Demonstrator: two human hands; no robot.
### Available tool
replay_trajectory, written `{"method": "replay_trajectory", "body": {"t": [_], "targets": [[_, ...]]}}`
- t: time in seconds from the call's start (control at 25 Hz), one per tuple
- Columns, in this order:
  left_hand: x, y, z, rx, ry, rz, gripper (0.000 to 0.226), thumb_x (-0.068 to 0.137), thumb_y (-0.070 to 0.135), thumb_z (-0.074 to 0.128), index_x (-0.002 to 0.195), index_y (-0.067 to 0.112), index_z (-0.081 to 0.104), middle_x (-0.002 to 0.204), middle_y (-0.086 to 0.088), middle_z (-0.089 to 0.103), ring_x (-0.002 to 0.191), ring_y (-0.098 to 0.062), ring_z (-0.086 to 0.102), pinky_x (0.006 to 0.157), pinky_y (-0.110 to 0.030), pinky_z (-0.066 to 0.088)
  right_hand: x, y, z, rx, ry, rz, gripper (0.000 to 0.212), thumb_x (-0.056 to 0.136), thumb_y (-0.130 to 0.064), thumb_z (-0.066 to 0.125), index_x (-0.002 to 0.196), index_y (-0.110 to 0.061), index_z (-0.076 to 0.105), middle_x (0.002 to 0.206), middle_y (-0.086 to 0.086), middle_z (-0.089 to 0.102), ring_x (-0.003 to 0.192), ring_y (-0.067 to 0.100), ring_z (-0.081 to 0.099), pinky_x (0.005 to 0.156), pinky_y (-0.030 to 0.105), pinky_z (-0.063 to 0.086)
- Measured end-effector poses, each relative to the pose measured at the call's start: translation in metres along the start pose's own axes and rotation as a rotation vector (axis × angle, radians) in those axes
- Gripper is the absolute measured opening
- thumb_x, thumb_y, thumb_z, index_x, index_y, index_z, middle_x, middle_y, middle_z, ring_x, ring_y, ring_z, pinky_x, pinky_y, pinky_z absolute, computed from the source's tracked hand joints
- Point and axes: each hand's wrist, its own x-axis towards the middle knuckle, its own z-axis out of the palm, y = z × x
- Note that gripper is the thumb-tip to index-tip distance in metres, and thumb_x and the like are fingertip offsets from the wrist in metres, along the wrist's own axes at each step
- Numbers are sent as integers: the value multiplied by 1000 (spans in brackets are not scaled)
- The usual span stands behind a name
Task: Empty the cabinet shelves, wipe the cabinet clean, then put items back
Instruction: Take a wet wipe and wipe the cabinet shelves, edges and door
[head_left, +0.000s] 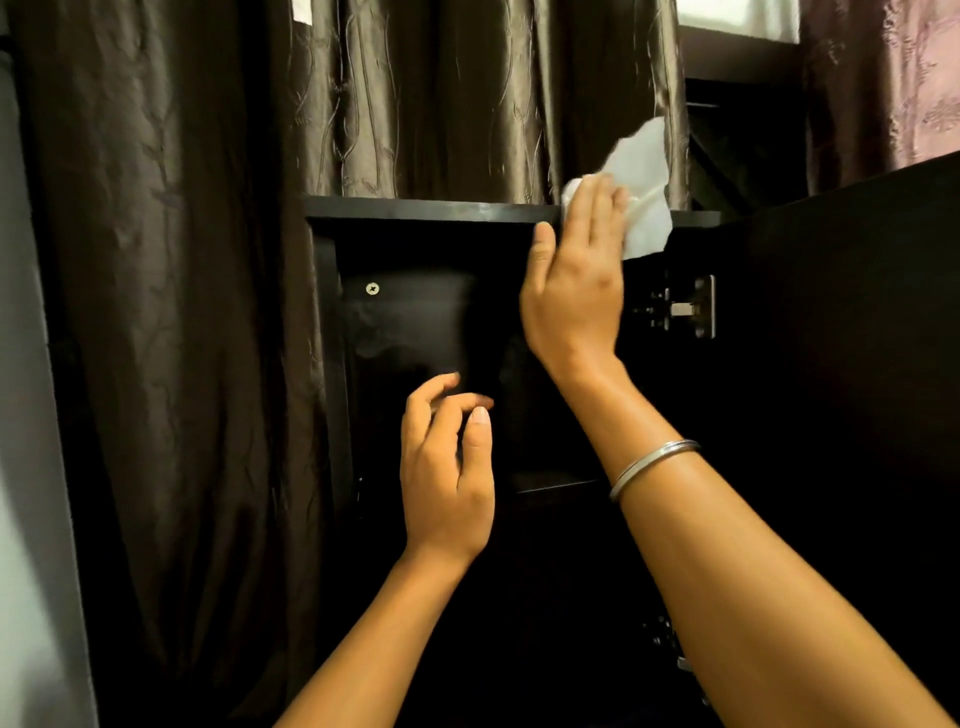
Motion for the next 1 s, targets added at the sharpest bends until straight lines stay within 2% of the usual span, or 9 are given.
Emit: {"method": "replay_trajectory", "body": {"t": [0.12,0.24,0.36,0.52,0.6,0.68,0.8,0.88,1.0], "targets": [[-2,4,-10,33,20,15,36,99,39,40,106,20,69,129,15,47,123,-6,51,97,-10,36,-15,-32,12,31,-35,-173,56,104,-25,36,151,5,28,158,24,24,150,37,16,124,44,13],[-5,7,-23,48,38,36,35,99,37,41,105,17,69,128,11,49,117,-9,54,90,-10,39,-21,-55,20,17,-74,-255,55,101,-17,38,151,4,26,159,23,24,150,36,16,123,47,15],[-5,8,-36,56,91,47,38,98,36,41,105,12,68,126,8,51,116,-6,54,91,-11,39,-26,-75,24,-3,-127,-334,58,98,-14,38,152,3,25,159,23,22,150,35,15,123,47,14],[-2,11,-57,78,133,85,35,96,34,43,105,9,65,122,6,51,116,-9,53,96,-26,45,-32,-115,36,12,-207,-520,59,96,-12,44,152,3,27,159,22,24,150,36,16,122,48,16],[4,9,-75,174,176,144,35,93,31,47,113,8,64,129,1,52,122,-11,49,104,-26,40,-31,-118,37,-6,-235,-607,59,96,-10,45,152,1,29,159,21,25,150,33,18,122,47,17],[14,2,-93,282,172,175,48,91,26,50,135,6,53,146,-6,45,137,-14,39,114,-23,29,-27,-110,34,-18,-230,-631,55,100,-15,43,152,0,30,159,19,27,150,31,20,122,46,19],[21,-10,-110,184,32,-19,69,92,27,46,157,17,23,163,6,23,149,-1,19,118,-14,17,-26,-122,27,70,-200,-458,52,104,-24,37,151,-1,33,157,18,31,149,31,22,122,46,19],[13,-15,-116,-86,40,-185,65,95,36,38,157,24,24,159,15,28,144,9,26,117,-14,23,-39,-131,30,77,-232,-507,50,104,-23,38,149,-1,37,156,18,33,149,32,23,122,46,20],[2,-29,-126,-286,91,-356,66,95,51,31,154,23,33,156,10,39,138,6,37,110,-11,32,-81,-119,36,28,-371,-669,46,101,-18,43,143,1,45,146,20,48,137,37,42,113,51,36]]}}
